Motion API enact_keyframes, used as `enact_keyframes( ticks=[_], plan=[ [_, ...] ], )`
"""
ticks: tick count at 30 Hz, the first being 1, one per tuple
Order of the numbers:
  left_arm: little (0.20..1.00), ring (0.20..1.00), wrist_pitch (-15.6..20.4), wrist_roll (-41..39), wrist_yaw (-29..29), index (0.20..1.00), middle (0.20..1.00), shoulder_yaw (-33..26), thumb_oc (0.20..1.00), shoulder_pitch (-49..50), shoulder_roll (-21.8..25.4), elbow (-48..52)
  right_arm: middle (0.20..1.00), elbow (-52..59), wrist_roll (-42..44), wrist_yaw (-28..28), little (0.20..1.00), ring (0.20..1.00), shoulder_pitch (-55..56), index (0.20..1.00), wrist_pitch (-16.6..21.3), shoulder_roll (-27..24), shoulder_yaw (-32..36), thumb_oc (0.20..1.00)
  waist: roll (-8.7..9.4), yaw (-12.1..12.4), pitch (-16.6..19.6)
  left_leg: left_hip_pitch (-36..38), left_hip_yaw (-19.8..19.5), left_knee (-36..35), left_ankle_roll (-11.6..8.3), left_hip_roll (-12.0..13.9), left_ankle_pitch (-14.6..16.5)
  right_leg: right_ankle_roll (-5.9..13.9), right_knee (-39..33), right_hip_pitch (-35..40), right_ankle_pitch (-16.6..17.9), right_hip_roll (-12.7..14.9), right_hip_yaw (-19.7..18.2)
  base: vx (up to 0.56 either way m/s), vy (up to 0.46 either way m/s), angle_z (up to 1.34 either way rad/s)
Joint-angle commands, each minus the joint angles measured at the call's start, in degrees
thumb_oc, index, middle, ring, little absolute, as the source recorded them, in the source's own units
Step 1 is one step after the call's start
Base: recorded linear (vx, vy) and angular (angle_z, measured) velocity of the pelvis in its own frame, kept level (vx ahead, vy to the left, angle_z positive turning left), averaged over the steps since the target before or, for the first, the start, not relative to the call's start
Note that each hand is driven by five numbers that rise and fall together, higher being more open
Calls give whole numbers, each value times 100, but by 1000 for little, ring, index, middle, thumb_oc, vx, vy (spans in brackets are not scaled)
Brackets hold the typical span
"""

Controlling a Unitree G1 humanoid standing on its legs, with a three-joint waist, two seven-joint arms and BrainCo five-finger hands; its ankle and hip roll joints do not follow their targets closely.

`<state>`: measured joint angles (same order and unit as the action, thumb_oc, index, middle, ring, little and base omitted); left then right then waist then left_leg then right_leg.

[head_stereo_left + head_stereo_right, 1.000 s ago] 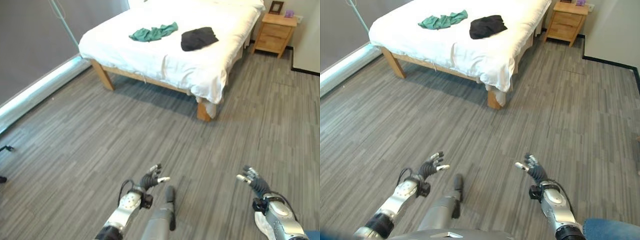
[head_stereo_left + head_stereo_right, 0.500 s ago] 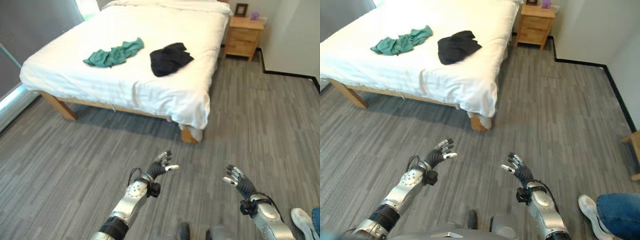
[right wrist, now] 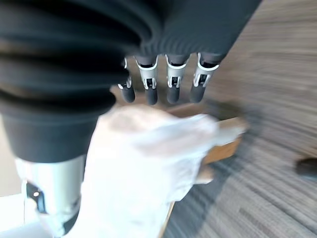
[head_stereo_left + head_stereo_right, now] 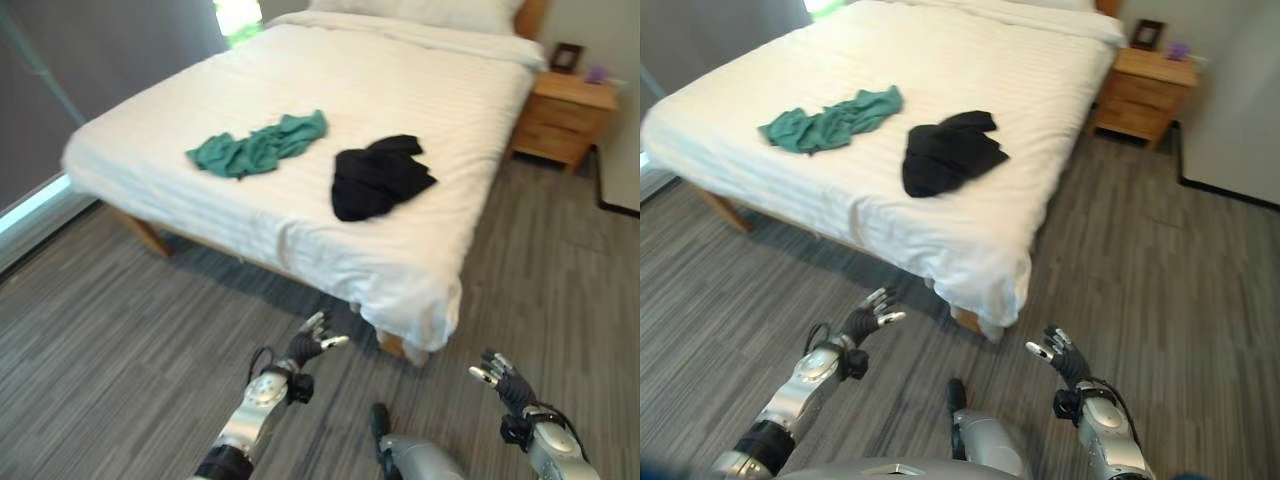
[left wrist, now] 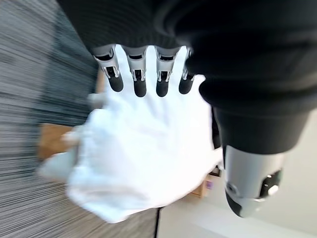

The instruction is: Pick up bed clothes into laundry basket.

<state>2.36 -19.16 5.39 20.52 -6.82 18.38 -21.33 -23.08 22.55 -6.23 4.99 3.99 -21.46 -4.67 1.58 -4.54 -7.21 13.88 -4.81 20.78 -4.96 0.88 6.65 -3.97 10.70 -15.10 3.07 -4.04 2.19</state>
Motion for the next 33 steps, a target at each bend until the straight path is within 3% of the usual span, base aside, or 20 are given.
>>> enact_keyframes(
  ticks=[1, 4, 5, 7, 8, 10, 11, 13, 17, 19, 20, 21, 23, 24, 25, 26, 28, 30, 32, 33],
  plan=[
    [1000, 1000, 282, -388, 151, 1000, 1000, 117, 1000, -254, 177, 380, 1000, 675, 477, -23, 1000, 1000, 191, 1000, 291, -382, 155, 1000, 252, -213, -243, -1511, 452, 970, 172, 556, -1424, 719, -581, 416, 409, 834, -260, 181, -349, 58],
    [1000, 1000, 260, -706, 203, 1000, 1000, 190, 1000, -302, 113, 526, 1000, 908, 496, 101, 1000, 1000, 353, 1000, 335, -481, 408, 1000, 280, -180, -347, -2102, 1203, 771, 130, 893, -1411, 657, -715, 831, 212, 928, -146, 266, -200, 14],
    [1000, 1000, 250, -873, 208, 1000, 1000, 413, 1000, -436, -32, 421, 1000, 903, 512, 229, 1000, 1000, 450, 1000, 371, -503, 621, 1000, 188, -240, -305, -2306, 1844, -89, -10, 1137, -1446, 714, -898, 1085, 87, 1001, 85, 254, -57, 25],
    [1000, 1000, 270, -906, 255, 1000, 1000, 556, 1000, -513, -97, 363, 1000, 844, 510, 272, 1000, 1000, 450, 1000, 393, -540, 697, 1000, 142, -231, -301, -2322, 1871, -517, -45, 1026, -1494, 754, -960, 1174, 28, 1027, 127, 275, 54, 49],
    [1000, 1000, 227, -912, 320, 1000, 1000, 768, 1000, -545, -145, 328, 1000, 756, 546, 327, 1000, 1000, 429, 1000, 423, -554, 751, 1000, 54, -148, -293, -2393, 1465, -1273, -3, 645, -1474, 819, -1029, 1289, -40, 998, 87, 368, 151, 25],
    [1000, 1000, 205, -835, 335, 1000, 1000, 934, 1000, -571, -176, 372, 1000, 637, 795, 320, 1000, 1000, 352, 1000, 458, -534, 812, 1000, -29, -81, -270, -2427, 1094, -1750, -99, 561, -1628, 918, -1064, 1466, -106, 1025, 82, 335, 148, -31],
    [1000, 1000, 215, -864, 379, 1000, 1000, 931, 1000, -564, -155, 404, 1000, 627, 812, 316, 1000, 1000, 323, 1000, 410, -509, 812, 1000, -43, -103, -221, -2279, 1112, -1793, -46, 550, -1458, 965, -1063, 1514, -157, 1047, 63, 170, 80, -66],
    [1000, 1000, 207, -881, 376, 1000, 1000, 1013, 1000, -571, -177, 392, 1000, 652, 840, 372, 1000, 1000, 378, 1000, 428, -436, 850, 1000, -77, -120, -186, -2169, 1197, -1859, -15, 542, -1422, 998, -1073, 1526, -164, 1062, 68, 127, 87, -55],
    [1000, 1000, 209, -1042, 269, 1000, 1000, 1139, 1000, -687, -205, 474, 1000, 452, 1318, 609, 1000, 1000, 293, 1000, 511, -9, 907, 1000, -140, -132, -46, -1778, 1245, -2127, 209, 317, -1142, 1137, -1159, 1532, -60, 1268, -87, 172, 252, -35],
    [1000, 1000, 202, -1059, 251, 1000, 1000, 1073, 1000, -626, -107, 583, 1000, 453, 1387, 521, 1000, 1000, 351, 1000, 427, 115, 880, 1000, -126, -99, -50, -1579, 1407, -2166, 412, 155, -927, 1327, -707, 1426, 18, 1489, -210, 149, 344, -28],
    [1000, 1000, 199, -1059, 252, 1000, 1000, 1070, 1000, -622, -104, 587, 1000, 454, 1384, 521, 1000, 1000, 351, 1000, 427, 117, 878, 1000, -119, -87, -46, -1580, 1423, -2165, 418, 147, -922, 1334, -665, 1397, -4, 1497, -232, 41, 179, -25],
    [1000, 1000, 218, -1050, 264, 1000, 1000, 1002, 1000, -579, -53, 617, 1000, 447, 1110, 521, 1000, 1000, 324, 1000, 405, 54, 852, 1000, -98, -107, -95, -1527, 1434, -2166, 462, 109, -872, 1350, -424, 1265, 205, 1529, -301, 23, 149, -22],
    [1000, 1000, 250, -945, 315, 1000, 1000, 865, 1000, -534, 92, 655, 1000, 492, 397, 486, 1000, 1000, 281, 1000, 331, -179, 888, 1000, -58, -110, -201, -1454, 1487, -2161, 535, 69, -839, 1417, 75, 1009, 507, 1545, -449, 63, 208, -13],
    [1000, 1000, 250, -867, 425, 1000, 1000, 738, 1000, -432, 254, 674, 1000, 423, 114, 544, 1000, 1000, 186, 1000, 343, -479, 1112, 1000, -46, -160, -214, -1350, 1387, -2259, 555, 65, -821, 1382, 187, 873, 508, 1386, -650, 152, 171, 9],
    [1000, 1000, 236, -864, 481, 1000, 1000, 662, 1000, -330, 302, 672, 1000, 323, 46, 573, 1000, 1000, 113, 1000, 336, -690, 1293, 1000, -50, -223, -175, -1264, 1316, -2376, 551, 50, -822, 1349, 32, 797, 406, 1169, -813, 145, 111, 25],
    [1000, 1000, 236, -864, 481, 1000, 1000, 660, 1000, -329, 300, 673, 1000, 321, 47, 572, 1000, 1000, 112, 1000, 337, -692, 1292, 1000, -52, -225, -178, -1258, 1315, -2382, 550, 52, -823, 1349, 32, 801, 404, 1168, -811, 125, 63, 36],
    [1000, 1000, 182, -1096, 515, 1000, 1000, 539, 1000, -199, 333, 689, 1000, 79, 94, 888, 1000, 1000, -282, 1000, 453, -1371, 1799, 1000, 20, -298, -187, -1182, 1071, -2462, 569, -49, -815, 1330, -566, 543, 337, 776, -1103, 159, 50, 40],
    [1000, 1000, 117, -1363, 359, 1000, 1000, 528, 1000, -190, 181, 550, 1000, 145, 248, 942, 1000, 1000, -327, 1000, 437, -1767, 2010, 1000, 109, -339, -212, -1120, 742, -2437, 610, -147, -746, 1333, -704, 525, 306, 542, -1394, 136, 10, 52],
    [1000, 1000, 77, -1368, 373, 1000, 1000, 550, 1000, -222, 144, 608, 1000, 233, 319, 902, 1000, 1000, -303, 1000, 361, -1888, 2144, 1000, 149, -298, -198, -1160, 636, -2391, 607, -183, -772, 1312, -808, 646, 299, 618, -1359, 36, -23, 99],
    [1000, 1000, 101, -1303, 339, 1000, 1000, 628, 1000, -258, 81, 694, 1000, -28, 372, 850, 1000, 1000, -607, 1000, 361, -2266, 2108, 1000, 261, -134, -181, -1187, 573, -2408, 623, -210, -772, 1313, -920, 745, 385, 690, -1238, 8, -98, 128]
  ],
)
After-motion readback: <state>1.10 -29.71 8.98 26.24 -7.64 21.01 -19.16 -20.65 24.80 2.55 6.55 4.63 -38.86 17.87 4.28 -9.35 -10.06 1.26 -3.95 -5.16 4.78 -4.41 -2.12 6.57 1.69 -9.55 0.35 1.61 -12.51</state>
